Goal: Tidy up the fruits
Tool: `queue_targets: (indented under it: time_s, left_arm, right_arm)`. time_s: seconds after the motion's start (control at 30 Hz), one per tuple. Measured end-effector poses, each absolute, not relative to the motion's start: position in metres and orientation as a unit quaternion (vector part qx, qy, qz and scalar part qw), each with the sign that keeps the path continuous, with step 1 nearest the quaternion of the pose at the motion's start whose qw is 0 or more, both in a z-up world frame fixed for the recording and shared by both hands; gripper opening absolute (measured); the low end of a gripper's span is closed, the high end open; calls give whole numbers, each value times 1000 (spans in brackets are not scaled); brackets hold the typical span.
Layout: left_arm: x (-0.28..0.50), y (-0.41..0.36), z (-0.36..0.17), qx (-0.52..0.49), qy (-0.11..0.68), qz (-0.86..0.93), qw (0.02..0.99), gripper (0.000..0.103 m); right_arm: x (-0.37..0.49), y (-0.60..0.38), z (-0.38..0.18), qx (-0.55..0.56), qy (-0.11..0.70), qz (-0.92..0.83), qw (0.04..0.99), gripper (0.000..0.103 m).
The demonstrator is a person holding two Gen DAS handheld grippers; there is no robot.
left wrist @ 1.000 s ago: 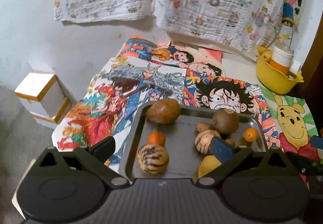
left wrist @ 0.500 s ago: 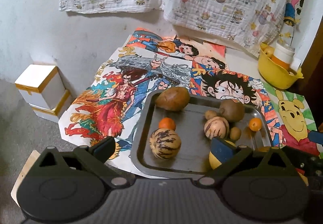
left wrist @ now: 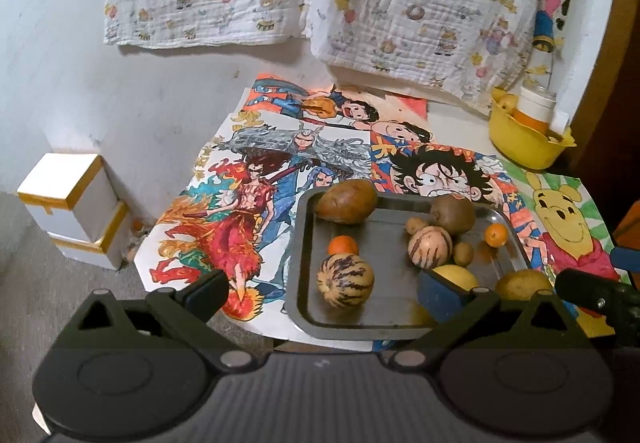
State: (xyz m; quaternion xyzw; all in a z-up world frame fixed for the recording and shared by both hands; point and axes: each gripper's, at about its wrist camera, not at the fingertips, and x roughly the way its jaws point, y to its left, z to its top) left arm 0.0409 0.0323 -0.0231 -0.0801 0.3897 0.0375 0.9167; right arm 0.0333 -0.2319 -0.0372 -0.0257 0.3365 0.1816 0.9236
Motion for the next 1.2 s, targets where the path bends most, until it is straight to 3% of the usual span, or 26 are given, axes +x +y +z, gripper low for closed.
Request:
queue_targets:
  time_s: [0.57, 1.2]
  left_arm:
    - [3, 56, -19, -65, 370, 11, 927, 102]
    - [-10, 55, -27, -67, 385, -23, 920, 102]
  right_arm:
    - [-22, -212, -28, -11, 315, 156, 936, 102]
    - [-39, -217, -38, -4, 351, 122, 929, 102]
